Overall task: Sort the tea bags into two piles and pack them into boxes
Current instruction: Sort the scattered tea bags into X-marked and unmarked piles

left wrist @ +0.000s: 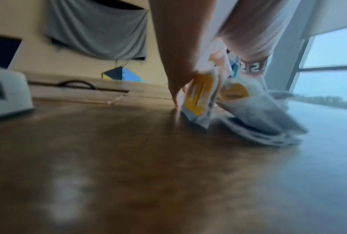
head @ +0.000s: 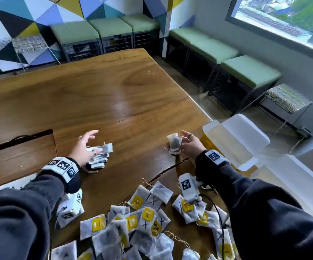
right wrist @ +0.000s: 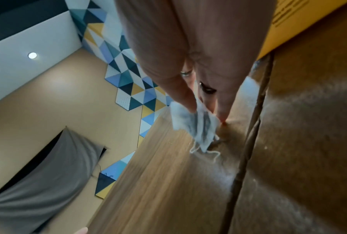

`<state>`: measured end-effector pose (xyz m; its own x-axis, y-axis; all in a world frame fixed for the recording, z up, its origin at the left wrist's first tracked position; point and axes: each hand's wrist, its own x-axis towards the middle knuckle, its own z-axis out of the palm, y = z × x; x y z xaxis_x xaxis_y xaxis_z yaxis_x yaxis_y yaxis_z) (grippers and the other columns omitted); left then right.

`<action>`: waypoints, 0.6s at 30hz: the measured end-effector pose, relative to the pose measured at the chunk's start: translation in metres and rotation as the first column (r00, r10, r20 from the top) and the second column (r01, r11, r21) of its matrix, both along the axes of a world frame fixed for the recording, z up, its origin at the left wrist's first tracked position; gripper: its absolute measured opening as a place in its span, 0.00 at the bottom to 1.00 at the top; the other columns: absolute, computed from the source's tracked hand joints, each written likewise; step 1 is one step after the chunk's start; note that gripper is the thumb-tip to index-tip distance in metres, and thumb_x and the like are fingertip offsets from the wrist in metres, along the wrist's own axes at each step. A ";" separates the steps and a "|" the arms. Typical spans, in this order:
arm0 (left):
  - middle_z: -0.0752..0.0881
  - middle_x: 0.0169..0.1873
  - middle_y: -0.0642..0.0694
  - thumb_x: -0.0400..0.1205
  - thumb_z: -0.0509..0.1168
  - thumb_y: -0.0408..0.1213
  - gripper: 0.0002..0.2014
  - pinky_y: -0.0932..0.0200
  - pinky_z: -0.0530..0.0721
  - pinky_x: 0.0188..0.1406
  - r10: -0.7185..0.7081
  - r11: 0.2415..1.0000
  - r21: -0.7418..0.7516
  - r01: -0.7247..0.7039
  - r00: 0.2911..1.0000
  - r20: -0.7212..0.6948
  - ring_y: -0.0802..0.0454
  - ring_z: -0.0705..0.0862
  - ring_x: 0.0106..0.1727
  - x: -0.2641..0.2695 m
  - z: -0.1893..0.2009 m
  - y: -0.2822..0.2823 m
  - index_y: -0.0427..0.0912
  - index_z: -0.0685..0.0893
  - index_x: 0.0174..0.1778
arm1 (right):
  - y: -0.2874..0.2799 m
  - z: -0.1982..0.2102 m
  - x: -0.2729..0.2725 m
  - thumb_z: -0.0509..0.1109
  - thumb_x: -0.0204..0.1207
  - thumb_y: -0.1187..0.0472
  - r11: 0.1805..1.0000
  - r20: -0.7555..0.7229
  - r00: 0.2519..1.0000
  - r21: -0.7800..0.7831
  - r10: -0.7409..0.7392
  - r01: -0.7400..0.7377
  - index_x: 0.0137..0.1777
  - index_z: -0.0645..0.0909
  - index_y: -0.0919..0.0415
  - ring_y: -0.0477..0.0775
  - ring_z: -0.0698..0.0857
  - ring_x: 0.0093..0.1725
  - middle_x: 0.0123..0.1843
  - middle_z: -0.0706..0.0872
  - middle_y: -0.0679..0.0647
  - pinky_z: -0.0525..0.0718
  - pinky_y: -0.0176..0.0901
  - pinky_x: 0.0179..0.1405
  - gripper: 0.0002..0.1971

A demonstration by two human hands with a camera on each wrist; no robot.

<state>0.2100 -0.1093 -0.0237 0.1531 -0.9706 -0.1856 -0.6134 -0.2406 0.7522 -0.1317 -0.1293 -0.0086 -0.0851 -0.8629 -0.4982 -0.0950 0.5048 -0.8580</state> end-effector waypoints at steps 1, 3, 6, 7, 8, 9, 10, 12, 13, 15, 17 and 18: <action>0.70 0.69 0.36 0.75 0.72 0.31 0.34 0.46 0.73 0.67 0.003 1.000 0.020 -0.005 0.996 0.086 0.37 0.69 0.72 0.005 -0.002 0.000 0.48 0.68 0.75 | -0.001 0.002 -0.001 0.60 0.72 0.84 0.999 -0.091 0.995 -0.004 0.043 -0.043 0.79 0.57 0.64 0.62 0.81 0.64 0.68 0.78 0.64 0.82 0.47 0.55 0.36; 0.63 0.75 0.37 0.77 0.70 0.43 0.35 0.42 0.58 0.78 0.017 0.995 0.093 -0.040 0.972 0.235 0.35 0.61 0.76 0.006 0.001 0.002 0.54 0.62 0.78 | 0.000 0.007 -0.002 0.62 0.73 0.79 0.992 -0.328 0.938 -0.002 0.115 -0.122 0.81 0.55 0.60 0.56 0.82 0.57 0.65 0.80 0.61 0.82 0.42 0.49 0.38; 0.58 0.79 0.44 0.81 0.62 0.50 0.30 0.39 0.48 0.78 0.022 0.996 0.072 -0.056 0.909 0.415 0.39 0.53 0.79 -0.006 0.018 0.016 0.55 0.60 0.79 | 0.016 0.018 0.006 0.66 0.76 0.69 0.958 -0.646 0.738 -0.036 0.194 -0.284 0.79 0.61 0.57 0.56 0.73 0.71 0.76 0.69 0.60 0.72 0.43 0.69 0.32; 0.61 0.78 0.43 0.81 0.62 0.48 0.28 0.40 0.51 0.76 0.013 1.000 0.008 -0.018 0.882 0.471 0.40 0.55 0.78 -0.013 0.027 0.023 0.53 0.64 0.77 | 0.025 0.021 0.011 0.66 0.77 0.66 0.934 -0.697 0.688 -0.073 0.203 -0.350 0.76 0.67 0.57 0.57 0.73 0.71 0.74 0.70 0.60 0.70 0.44 0.71 0.27; 0.66 0.75 0.43 0.80 0.63 0.45 0.25 0.41 0.57 0.74 -0.002 0.997 -0.061 0.038 0.863 0.505 0.40 0.60 0.75 -0.020 0.034 0.031 0.51 0.69 0.74 | 0.034 0.022 0.015 0.66 0.76 0.65 0.906 -0.713 0.667 -0.110 0.215 -0.409 0.72 0.72 0.57 0.58 0.75 0.69 0.70 0.74 0.59 0.72 0.45 0.70 0.23; 0.72 0.71 0.43 0.79 0.65 0.41 0.22 0.43 0.64 0.71 -0.027 0.989 -0.114 0.097 0.864 0.502 0.39 0.66 0.72 -0.030 0.041 0.041 0.49 0.74 0.71 | 0.045 0.023 0.019 0.66 0.76 0.64 0.878 -0.705 0.664 -0.126 0.248 -0.462 0.68 0.76 0.58 0.56 0.79 0.64 0.65 0.78 0.58 0.75 0.43 0.67 0.19; 0.77 0.65 0.43 0.78 0.66 0.38 0.19 0.46 0.70 0.66 -0.072 0.981 -0.128 0.146 0.885 0.461 0.39 0.71 0.67 -0.041 0.046 0.052 0.47 0.78 0.66 | 0.057 0.021 0.023 0.67 0.76 0.63 0.851 -0.692 0.649 -0.095 0.316 -0.517 0.65 0.78 0.58 0.54 0.81 0.60 0.62 0.81 0.57 0.77 0.41 0.62 0.17; 0.84 0.53 0.45 0.77 0.67 0.35 0.14 0.53 0.77 0.57 -0.210 0.969 -0.060 0.239 0.928 0.308 0.44 0.80 0.55 -0.063 0.050 0.076 0.47 0.82 0.59 | 0.080 0.014 0.029 0.68 0.77 0.57 0.780 -0.661 0.567 0.044 0.491 -0.624 0.63 0.78 0.57 0.52 0.83 0.54 0.58 0.84 0.55 0.79 0.39 0.54 0.15; 0.84 0.49 0.47 0.77 0.67 0.37 0.14 0.56 0.78 0.54 -0.285 0.957 0.021 0.289 0.926 0.245 0.48 0.81 0.50 -0.075 0.049 0.086 0.47 0.81 0.60 | 0.090 0.009 0.031 0.69 0.76 0.54 0.746 -0.656 0.516 0.109 0.550 -0.657 0.62 0.78 0.57 0.53 0.83 0.54 0.58 0.84 0.55 0.79 0.40 0.53 0.16; 0.83 0.50 0.48 0.77 0.69 0.42 0.18 0.59 0.77 0.53 -0.400 0.913 0.169 0.372 0.897 0.190 0.53 0.79 0.48 -0.096 0.041 0.102 0.48 0.78 0.64 | 0.103 0.001 0.035 0.71 0.74 0.52 0.718 -0.679 0.448 0.171 0.582 -0.674 0.63 0.76 0.57 0.55 0.81 0.58 0.61 0.80 0.56 0.79 0.43 0.58 0.19; 0.80 0.51 0.48 0.76 0.70 0.43 0.23 0.61 0.76 0.54 -0.439 0.888 0.234 0.396 0.881 0.176 0.54 0.76 0.49 -0.112 0.028 0.111 0.48 0.75 0.67 | 0.111 -0.004 0.038 0.74 0.71 0.55 0.732 -0.693 0.447 0.172 0.565 -0.659 0.65 0.75 0.57 0.58 0.79 0.61 0.62 0.79 0.58 0.78 0.45 0.61 0.23; 0.78 0.51 0.48 0.76 0.70 0.42 0.24 0.60 0.75 0.54 -0.445 0.884 0.247 0.397 0.876 0.188 0.54 0.76 0.49 -0.117 0.023 0.114 0.48 0.74 0.68 | 0.113 -0.006 0.039 0.74 0.71 0.56 0.744 -0.693 0.460 0.168 0.556 -0.647 0.65 0.75 0.57 0.59 0.79 0.62 0.61 0.80 0.59 0.77 0.45 0.61 0.23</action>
<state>0.0925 0.0045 -0.0006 -0.1997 -0.8999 -0.3876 -0.8400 -0.0464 0.5406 -0.0931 -0.0163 -0.0145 0.2157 -0.8739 -0.4355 -0.8924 0.0046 -0.4512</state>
